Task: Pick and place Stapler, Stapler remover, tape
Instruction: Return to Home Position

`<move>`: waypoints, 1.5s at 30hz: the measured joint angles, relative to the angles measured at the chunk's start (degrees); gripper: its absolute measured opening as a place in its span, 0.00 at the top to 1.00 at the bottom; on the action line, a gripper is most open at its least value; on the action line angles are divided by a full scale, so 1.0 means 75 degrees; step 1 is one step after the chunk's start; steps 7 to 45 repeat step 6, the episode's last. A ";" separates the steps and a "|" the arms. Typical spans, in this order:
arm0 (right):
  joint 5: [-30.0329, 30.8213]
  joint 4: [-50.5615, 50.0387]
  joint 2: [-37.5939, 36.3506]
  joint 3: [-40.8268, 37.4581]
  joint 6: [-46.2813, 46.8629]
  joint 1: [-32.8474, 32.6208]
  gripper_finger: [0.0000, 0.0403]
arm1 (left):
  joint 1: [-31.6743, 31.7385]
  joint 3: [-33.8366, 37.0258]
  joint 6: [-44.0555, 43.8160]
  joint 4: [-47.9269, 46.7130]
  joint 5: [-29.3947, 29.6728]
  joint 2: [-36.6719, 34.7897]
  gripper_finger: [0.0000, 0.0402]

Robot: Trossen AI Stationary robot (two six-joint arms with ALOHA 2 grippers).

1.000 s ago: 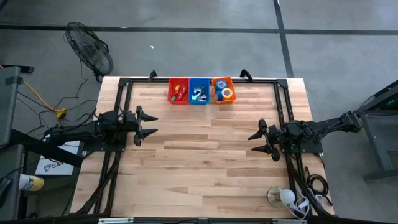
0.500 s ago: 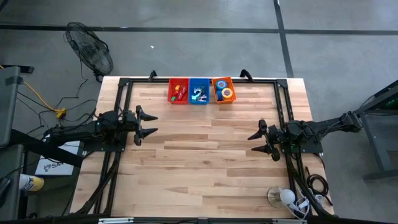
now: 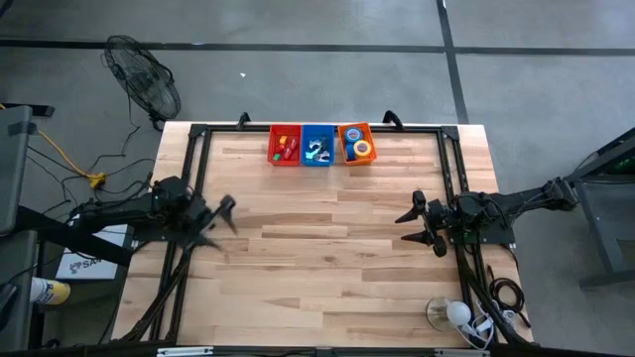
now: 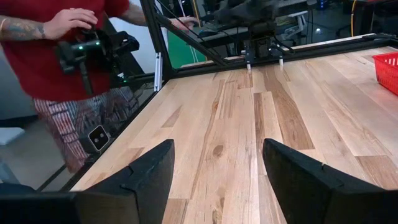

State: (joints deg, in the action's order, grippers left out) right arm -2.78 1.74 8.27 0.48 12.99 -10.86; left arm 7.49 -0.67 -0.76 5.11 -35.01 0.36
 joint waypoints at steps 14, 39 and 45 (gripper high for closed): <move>0.0002 0.0000 0.0000 -0.0001 0.0000 0.0000 0.41 | 0.0000 0.0004 -0.0398 -0.0350 -0.3187 0.0003 0.36; 0.0002 0.0000 0.0000 -0.0001 0.0000 0.0000 0.41 | 0.0000 0.0004 -0.0398 -0.0350 -0.3187 0.0003 0.36; 0.0002 0.0000 0.0000 -0.0001 0.0000 0.0000 0.41 | 0.0000 0.0004 -0.0398 -0.0350 -0.3187 0.0003 0.36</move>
